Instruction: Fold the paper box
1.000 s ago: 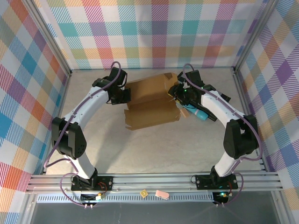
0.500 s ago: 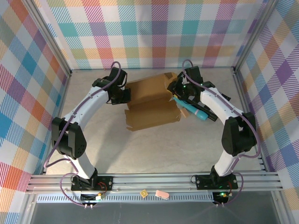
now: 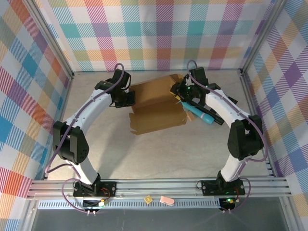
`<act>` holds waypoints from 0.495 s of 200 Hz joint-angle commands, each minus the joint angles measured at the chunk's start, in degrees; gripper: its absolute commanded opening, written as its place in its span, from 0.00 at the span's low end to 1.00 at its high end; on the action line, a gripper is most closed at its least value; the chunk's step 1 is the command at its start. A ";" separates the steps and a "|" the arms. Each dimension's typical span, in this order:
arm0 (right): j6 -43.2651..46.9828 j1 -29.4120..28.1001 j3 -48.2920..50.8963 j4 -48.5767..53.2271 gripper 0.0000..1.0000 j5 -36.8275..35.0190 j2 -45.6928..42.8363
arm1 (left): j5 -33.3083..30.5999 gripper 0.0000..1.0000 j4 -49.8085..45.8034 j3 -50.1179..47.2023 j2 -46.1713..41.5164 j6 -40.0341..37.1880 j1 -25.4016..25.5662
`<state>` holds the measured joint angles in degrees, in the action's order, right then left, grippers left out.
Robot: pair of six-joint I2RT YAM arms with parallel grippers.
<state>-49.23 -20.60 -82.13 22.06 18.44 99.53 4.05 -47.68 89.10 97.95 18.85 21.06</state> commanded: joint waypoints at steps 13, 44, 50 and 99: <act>1.16 -0.66 2.65 0.44 0.39 -5.75 -5.86 | 1.14 0.00 1.01 0.20 -2.54 1.17 -0.49; 2.74 0.25 4.86 2.46 0.42 -8.11 -9.64 | 1.31 0.00 0.94 0.28 -2.58 1.07 -0.49; 2.87 0.47 5.31 2.74 0.43 -8.23 -10.08 | 1.26 0.00 0.91 0.27 -2.59 1.03 -0.49; 3.84 1.18 5.74 2.97 0.51 -5.69 -7.46 | 1.78 0.00 0.83 0.24 -2.86 0.93 -0.49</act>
<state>-47.05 -19.77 -76.93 24.12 11.79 89.93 4.10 -47.70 89.10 97.56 19.07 21.06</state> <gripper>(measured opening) 0.502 0.057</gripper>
